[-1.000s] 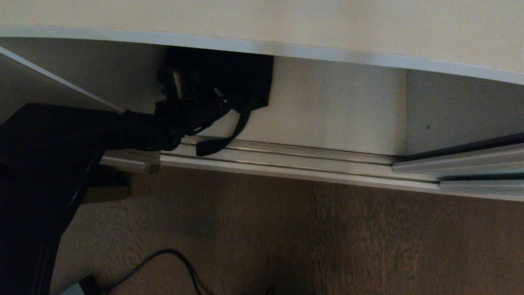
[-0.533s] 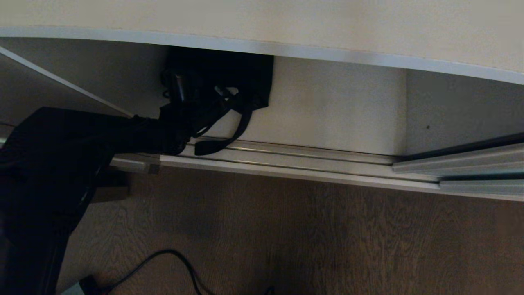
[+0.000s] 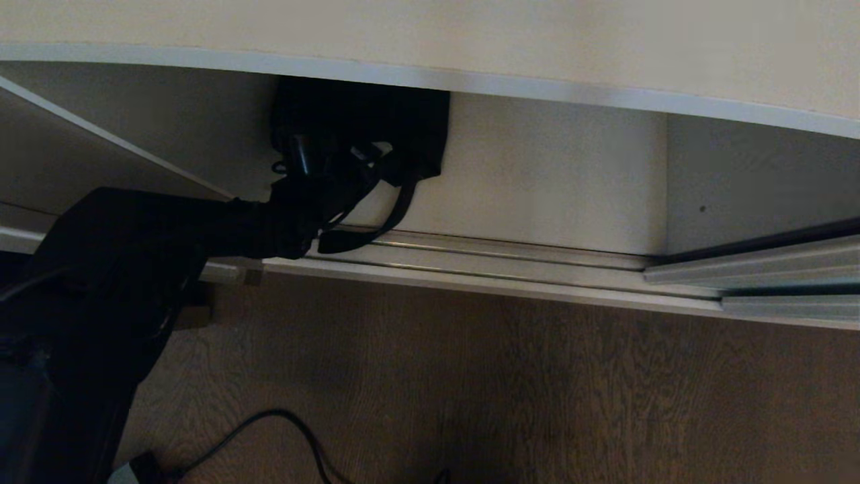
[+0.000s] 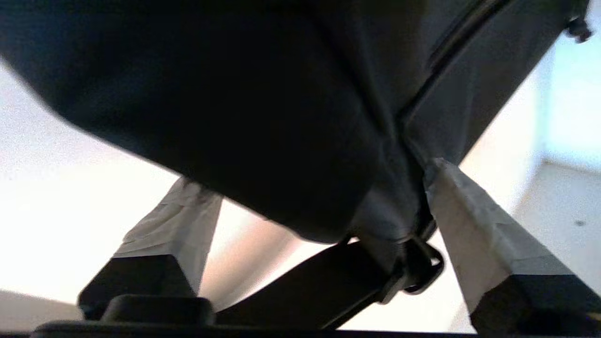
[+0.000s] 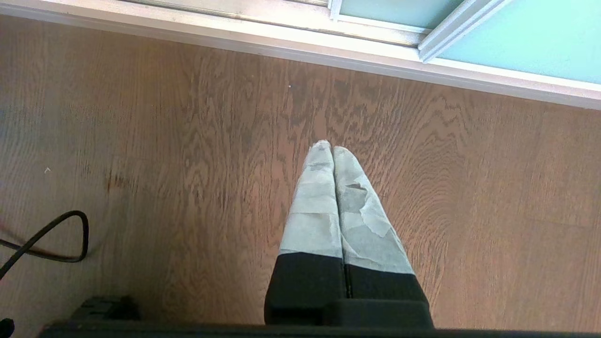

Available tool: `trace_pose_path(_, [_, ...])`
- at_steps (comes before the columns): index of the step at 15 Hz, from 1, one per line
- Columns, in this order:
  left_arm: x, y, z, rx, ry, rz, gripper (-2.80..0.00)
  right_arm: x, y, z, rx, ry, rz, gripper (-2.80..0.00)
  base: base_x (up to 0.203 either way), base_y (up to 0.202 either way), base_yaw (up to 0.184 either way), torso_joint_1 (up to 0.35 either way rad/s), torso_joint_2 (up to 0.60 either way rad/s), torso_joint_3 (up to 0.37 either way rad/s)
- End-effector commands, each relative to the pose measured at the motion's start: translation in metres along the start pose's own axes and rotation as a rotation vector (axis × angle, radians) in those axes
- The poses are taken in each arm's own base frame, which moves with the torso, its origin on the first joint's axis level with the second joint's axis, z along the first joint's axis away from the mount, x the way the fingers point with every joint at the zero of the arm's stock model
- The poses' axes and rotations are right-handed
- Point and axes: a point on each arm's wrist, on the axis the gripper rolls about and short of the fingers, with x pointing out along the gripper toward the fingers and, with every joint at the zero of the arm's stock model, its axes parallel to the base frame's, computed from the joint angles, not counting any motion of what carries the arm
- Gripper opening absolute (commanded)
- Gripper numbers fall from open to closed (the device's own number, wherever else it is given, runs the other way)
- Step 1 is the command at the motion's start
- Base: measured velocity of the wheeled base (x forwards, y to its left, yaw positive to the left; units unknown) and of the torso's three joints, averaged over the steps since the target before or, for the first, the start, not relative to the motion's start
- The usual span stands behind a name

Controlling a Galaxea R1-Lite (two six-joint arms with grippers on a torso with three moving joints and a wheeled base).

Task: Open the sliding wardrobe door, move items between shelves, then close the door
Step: Place the bag on the higher shelf

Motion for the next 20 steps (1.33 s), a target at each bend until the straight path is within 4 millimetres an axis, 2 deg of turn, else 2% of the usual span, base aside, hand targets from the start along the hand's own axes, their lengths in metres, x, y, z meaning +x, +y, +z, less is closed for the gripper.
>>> trace_pose_path(1, [0.004, 0.0, 0.001, -0.003, -0.01, -0.016, 0.0, 0.0, 0.0, 0.0, 0.001, -0.006, 0.001, -2.8, 0.0, 0.0, 0.0, 0.0, 0.0, 0.0])
trace_pose_path(6, [0.005, -0.003, 0.007, 0.016, -0.023, -0.156, 0.0, 0.0, 0.0, 0.0, 0.0, -0.006, 0.001, -2.8, 0.0, 0.0, 0.0, 0.0, 0.0, 0.0])
trace_pose_path(10, [0.012, 0.011, -0.005, 0.074, -0.01, -0.245, 0.0, 0.0, 0.0, 0.0, 0.002, -0.006, 0.001, -2.8, 0.0, 0.0, 0.0, 0.0, 0.0, 0.0])
trace_pose_path(15, [0.013, 0.012, -0.007, 0.138, -0.012, -0.272, 0.0, 0.0, 0.0, 0.0, 0.0, -0.006, 0.001, -2.8, 0.0, 0.0, 0.0, 0.0, 0.0, 0.0])
trace_pose_path(16, [0.013, 0.012, -0.007, 0.148, -0.015, -0.272, -2.8, 0.0, 0.0, 0.0, 0.002, -0.006, 0.001, -2.8, 0.0, 0.0, 0.0, 0.0, 0.0, 0.0])
trace_pose_path(20, [0.013, 0.013, -0.006, 0.171, -0.026, -0.285, -2.8, 0.0, 0.0, 0.0, 0.002, -0.006, 0.001, -2.8, 0.0, 0.0, 0.0, 0.0, 0.0, 0.0])
